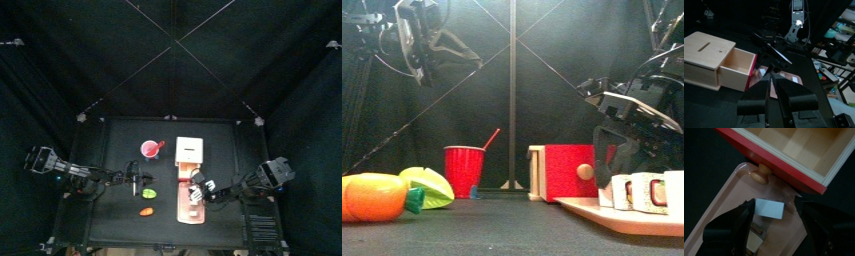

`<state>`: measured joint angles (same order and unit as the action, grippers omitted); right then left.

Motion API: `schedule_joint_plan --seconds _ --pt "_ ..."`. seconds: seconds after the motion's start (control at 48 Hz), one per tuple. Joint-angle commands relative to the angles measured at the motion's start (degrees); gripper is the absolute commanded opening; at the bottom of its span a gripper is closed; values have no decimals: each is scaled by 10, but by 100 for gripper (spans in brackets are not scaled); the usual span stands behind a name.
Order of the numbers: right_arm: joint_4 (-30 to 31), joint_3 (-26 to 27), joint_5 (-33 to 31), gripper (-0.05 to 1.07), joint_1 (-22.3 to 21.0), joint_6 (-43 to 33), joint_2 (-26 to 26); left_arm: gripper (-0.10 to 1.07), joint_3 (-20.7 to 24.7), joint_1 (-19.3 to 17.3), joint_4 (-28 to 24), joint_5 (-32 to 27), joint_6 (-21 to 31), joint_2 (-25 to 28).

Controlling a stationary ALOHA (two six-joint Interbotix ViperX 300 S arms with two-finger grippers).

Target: Grab sushi roll from plate

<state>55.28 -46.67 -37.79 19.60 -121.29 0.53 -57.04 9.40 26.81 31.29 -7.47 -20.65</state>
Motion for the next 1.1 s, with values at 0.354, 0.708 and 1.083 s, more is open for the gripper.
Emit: schedule_joint_plan --seconds 0.354,0.708,1.083 --pt "-2 11 19 84 -2 0 -7 56 3 0 13 6 -1 0" --pt "-1 10 19 67 -3 1 -17 56 2 0 13 5 -1 0" --pt "4 10 4 67 2 1 -53 56 1 -1 13 6 0 0"
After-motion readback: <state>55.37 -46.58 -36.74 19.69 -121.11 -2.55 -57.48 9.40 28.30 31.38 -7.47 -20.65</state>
